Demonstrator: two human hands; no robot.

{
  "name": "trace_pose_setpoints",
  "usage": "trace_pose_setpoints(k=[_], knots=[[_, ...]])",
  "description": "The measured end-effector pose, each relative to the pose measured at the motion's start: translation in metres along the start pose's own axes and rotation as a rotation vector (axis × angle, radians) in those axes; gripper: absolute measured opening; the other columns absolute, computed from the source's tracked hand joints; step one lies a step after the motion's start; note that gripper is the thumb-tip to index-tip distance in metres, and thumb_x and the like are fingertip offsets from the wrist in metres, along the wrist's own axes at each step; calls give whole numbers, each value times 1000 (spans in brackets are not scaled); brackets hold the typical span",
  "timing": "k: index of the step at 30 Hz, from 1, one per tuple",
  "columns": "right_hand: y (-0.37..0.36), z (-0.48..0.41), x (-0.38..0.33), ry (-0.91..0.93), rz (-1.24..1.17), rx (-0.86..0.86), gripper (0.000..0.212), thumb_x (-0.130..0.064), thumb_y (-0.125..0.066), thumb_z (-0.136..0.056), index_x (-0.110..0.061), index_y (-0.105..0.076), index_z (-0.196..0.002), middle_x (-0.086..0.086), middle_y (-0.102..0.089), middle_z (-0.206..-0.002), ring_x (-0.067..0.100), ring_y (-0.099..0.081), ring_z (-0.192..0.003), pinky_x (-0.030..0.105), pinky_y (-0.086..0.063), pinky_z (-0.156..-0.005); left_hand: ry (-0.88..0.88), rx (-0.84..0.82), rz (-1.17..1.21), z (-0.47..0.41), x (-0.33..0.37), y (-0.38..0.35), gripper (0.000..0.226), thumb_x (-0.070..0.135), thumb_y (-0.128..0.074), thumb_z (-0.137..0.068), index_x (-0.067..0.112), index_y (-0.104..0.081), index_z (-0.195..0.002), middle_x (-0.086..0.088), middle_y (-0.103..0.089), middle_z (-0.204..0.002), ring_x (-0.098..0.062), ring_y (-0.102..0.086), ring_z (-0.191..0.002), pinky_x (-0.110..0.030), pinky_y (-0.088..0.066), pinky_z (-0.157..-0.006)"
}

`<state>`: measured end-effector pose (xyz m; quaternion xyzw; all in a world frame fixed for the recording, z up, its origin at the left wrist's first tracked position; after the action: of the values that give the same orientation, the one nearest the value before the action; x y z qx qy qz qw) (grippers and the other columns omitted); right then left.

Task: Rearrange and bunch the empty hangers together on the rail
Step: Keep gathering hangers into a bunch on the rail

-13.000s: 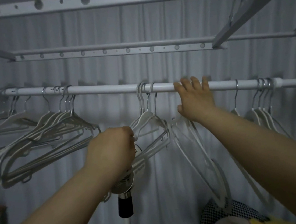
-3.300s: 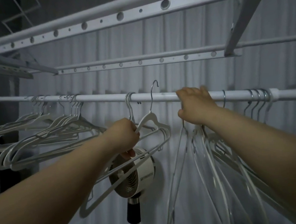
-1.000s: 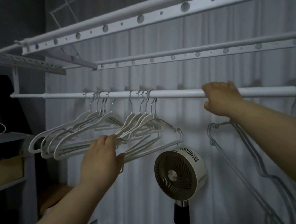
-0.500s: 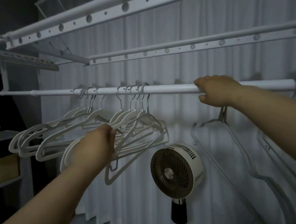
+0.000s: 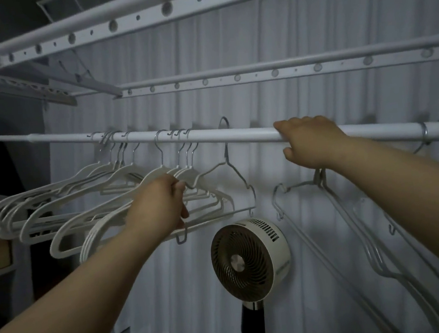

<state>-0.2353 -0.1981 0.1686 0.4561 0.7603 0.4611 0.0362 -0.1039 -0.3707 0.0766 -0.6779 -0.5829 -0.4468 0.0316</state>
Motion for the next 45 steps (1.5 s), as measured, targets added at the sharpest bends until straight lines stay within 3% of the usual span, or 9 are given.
trace_pose_setpoints(k=[6,13,18,25,28,31,36,42,45], knots=[[0,5,2,1,-4,14,47,-20,-41,-92,-12,-31,-137,12,-49,-127,30,-47,-113,37,-32,-96,83,-91,75,4,2,-21,21,16,-37,-97,11,-56,-90,-2,-60,-57,-4,-49,-27,-11,-35,-29],[0,5,1,-13,-35,-34,47,-20,-44,-90,-12,-33,-135,12,-46,-131,30,-42,-119,39,-27,-105,47,-115,10,41,-11,-7,18,20,-40,-96,22,-54,-85,3,-60,-61,-10,-55,-43,-19,-39,-43],[9,21,-14,72,-17,51,58,-22,-47,-90,-14,-25,-143,8,-19,-154,25,-11,-143,36,-5,-116,13,-128,38,69,-28,25,24,18,-43,-94,29,-54,-76,0,-62,-61,-6,-56,-41,-14,-39,-41],[17,49,-60,181,-294,-171,60,-24,-51,-91,-19,-24,-145,3,-28,-152,21,-30,-137,30,-26,-111,-23,-140,170,101,-37,75,26,13,-49,-90,28,-61,-73,7,-69,-57,-4,-54,-37,-11,-42,-39],[23,54,-82,145,-507,-280,47,-23,-53,-91,-14,-42,-136,6,-49,-137,20,-48,-122,25,-35,-100,17,-169,194,120,-50,101,26,13,-49,-91,25,-63,-72,8,-69,-59,-4,-52,-36,-13,-41,-39],[35,62,-97,99,-705,-342,19,-22,-58,-88,-12,-69,-99,8,-68,-102,17,-59,-94,28,-48,-80,47,-208,191,142,-66,128,33,11,-51,-89,24,-68,-65,8,-70,-60,-2,-51,-37,-12,-39,-38],[49,94,-123,140,-829,-611,8,-18,-60,-86,-19,-68,-82,-10,-69,-74,4,-61,-71,23,-50,-67,37,-236,188,171,-79,160,41,7,-53,-89,30,-68,-59,8,-67,-55,-2,-52,-39,-19,-44,-44],[64,126,-142,127,-963,-654,14,-10,-59,-86,-13,-66,-74,-6,-65,-49,2,-58,-46,14,-48,-47,65,-157,244,194,-92,177,31,4,-56,-86,22,-68,-63,9,-65,-49,2,-55,-44,-6,-42,-48],[73,141,-148,101,-1036,-622,12,-8,-57,-87,-10,-64,-76,-3,-63,-45,5,-60,-43,15,-48,-42,123,-39,103,200,-105,180,15,13,-60,-86,22,-68,-77,10,-69,-71,-2,-63,-72,-18,-46,-70]])
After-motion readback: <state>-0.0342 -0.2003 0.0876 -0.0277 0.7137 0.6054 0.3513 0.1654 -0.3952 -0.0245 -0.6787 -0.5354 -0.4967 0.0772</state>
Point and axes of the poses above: each hand's wrist, its own z-axis away from the middle knuckle, its own y-axis out of the back of the hand, x = y × z, the point moved 4 cm from there along -z, towards the middle knuckle
